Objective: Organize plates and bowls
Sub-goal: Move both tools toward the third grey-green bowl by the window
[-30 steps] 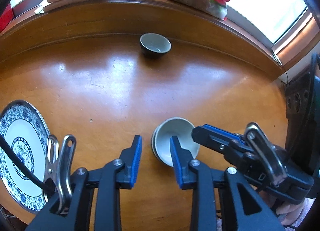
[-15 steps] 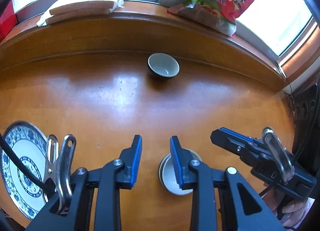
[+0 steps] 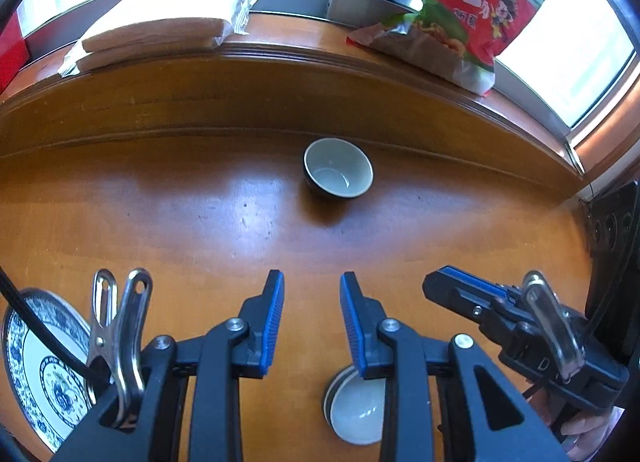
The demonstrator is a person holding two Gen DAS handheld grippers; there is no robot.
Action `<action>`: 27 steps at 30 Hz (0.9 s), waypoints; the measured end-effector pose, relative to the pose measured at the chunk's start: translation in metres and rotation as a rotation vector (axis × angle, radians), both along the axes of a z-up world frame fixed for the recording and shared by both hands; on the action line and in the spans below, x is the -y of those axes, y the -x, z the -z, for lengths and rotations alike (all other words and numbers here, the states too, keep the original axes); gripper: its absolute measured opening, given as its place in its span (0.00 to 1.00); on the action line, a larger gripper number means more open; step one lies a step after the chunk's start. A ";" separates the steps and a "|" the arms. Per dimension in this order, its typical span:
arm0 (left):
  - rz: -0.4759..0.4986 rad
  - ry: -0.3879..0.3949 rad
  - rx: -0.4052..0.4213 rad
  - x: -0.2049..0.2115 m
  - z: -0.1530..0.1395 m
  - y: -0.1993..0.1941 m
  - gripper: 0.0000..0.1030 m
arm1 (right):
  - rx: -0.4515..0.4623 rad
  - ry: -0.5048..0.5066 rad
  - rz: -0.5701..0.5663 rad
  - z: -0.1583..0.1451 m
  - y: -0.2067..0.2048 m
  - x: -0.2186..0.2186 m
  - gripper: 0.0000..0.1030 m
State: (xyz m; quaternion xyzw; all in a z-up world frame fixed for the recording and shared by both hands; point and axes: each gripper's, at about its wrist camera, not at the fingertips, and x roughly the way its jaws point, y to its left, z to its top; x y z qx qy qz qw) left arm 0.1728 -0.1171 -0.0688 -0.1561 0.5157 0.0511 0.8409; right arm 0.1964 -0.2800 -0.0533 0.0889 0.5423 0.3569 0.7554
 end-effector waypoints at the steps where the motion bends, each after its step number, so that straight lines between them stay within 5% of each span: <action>1: -0.002 -0.002 0.001 0.000 0.000 -0.001 0.29 | 0.001 0.002 -0.001 0.001 -0.002 -0.001 0.20; 27: -0.030 -0.039 0.016 -0.024 0.013 -0.051 0.29 | 0.008 0.004 0.008 0.020 -0.063 -0.022 0.20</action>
